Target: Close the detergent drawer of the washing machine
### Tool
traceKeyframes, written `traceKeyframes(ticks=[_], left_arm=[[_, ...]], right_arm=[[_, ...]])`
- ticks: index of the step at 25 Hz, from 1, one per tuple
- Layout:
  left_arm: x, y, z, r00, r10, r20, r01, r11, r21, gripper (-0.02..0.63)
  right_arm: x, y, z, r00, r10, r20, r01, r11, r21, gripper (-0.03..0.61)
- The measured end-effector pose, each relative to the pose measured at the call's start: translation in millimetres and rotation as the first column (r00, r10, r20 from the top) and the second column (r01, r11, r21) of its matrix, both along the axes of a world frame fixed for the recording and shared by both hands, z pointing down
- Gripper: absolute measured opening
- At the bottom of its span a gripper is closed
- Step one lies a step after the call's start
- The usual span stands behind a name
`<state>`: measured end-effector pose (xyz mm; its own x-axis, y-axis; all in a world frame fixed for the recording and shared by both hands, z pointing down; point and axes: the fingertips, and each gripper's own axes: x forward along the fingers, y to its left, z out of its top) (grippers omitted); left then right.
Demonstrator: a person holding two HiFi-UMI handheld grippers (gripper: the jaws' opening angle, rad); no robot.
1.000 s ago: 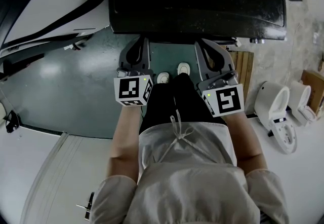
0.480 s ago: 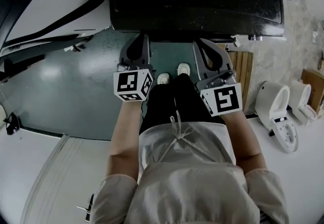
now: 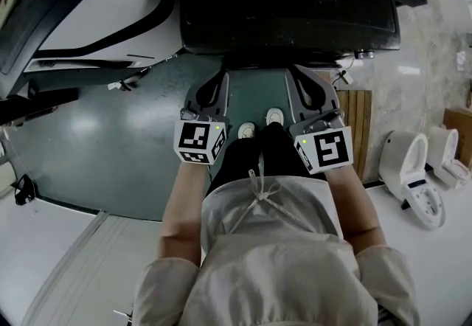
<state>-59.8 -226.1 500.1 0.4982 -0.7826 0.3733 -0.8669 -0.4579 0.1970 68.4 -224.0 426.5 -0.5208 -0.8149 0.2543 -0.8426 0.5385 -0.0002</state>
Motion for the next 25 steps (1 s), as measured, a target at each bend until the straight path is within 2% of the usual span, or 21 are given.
traceKeyframes(ticks=[7,13,18,25], left_arm=[[-16,23,-85,1.000,0.019,0.014,-0.020,0.990,0.139,0.020],[-16,46,-168,0.996,0.088,0.016,-0.089,0.953,0.290,0.020],[-23,67,-217,0.995,0.096,0.029,-0.100,0.936,0.337,0.020],[-26,91,-250,0.992,0.123,0.043,-0.130,0.918,0.374,0.020]], right_arm=[[-4,30,-44,1.000,0.012,0.005,-0.012,0.995,0.098,0.006],[-9,52,-83,1.000,0.022,-0.014,-0.019,0.985,0.169,0.006],[-10,72,-123,1.000,0.008,0.011,-0.010,0.976,0.216,0.005],[-10,93,-158,1.000,-0.014,0.028,0.007,0.968,0.251,0.003]])
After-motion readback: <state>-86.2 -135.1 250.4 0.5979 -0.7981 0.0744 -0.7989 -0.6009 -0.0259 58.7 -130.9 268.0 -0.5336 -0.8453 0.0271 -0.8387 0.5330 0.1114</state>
